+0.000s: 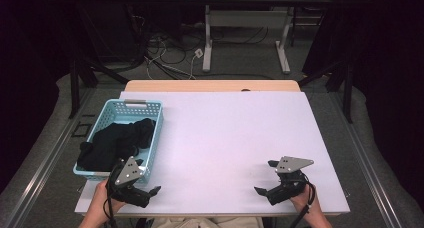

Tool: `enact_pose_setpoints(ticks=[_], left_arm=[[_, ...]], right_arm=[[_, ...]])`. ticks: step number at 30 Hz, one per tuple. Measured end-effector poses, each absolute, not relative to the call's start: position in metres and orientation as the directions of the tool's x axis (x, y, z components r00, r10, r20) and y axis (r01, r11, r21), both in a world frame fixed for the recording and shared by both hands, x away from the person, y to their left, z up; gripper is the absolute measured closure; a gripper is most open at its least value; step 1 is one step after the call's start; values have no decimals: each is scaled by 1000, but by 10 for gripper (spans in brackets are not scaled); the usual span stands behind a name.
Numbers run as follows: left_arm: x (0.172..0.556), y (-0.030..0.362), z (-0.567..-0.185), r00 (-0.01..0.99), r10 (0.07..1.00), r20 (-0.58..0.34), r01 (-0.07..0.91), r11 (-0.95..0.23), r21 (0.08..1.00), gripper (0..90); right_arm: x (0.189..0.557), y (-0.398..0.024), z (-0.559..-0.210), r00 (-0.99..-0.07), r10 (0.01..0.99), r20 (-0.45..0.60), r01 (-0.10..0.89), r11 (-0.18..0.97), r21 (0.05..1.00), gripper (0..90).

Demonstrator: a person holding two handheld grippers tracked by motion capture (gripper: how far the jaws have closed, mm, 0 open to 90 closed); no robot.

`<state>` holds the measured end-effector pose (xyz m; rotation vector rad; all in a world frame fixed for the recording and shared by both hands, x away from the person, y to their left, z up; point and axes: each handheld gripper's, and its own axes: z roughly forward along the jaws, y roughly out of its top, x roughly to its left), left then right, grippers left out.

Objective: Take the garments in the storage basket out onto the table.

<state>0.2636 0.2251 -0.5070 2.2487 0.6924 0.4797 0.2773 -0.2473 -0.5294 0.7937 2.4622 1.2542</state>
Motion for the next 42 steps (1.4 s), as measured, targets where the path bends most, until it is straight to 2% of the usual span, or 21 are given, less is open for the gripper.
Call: enact_pose_setpoints(ticks=[42], left_arm=[[266, 263, -482, 718, 673, 179, 400, -610, 684, 1]], right_arm=[[278, -247, -530, -817, 576, 9, 356, 492, 794, 7]])
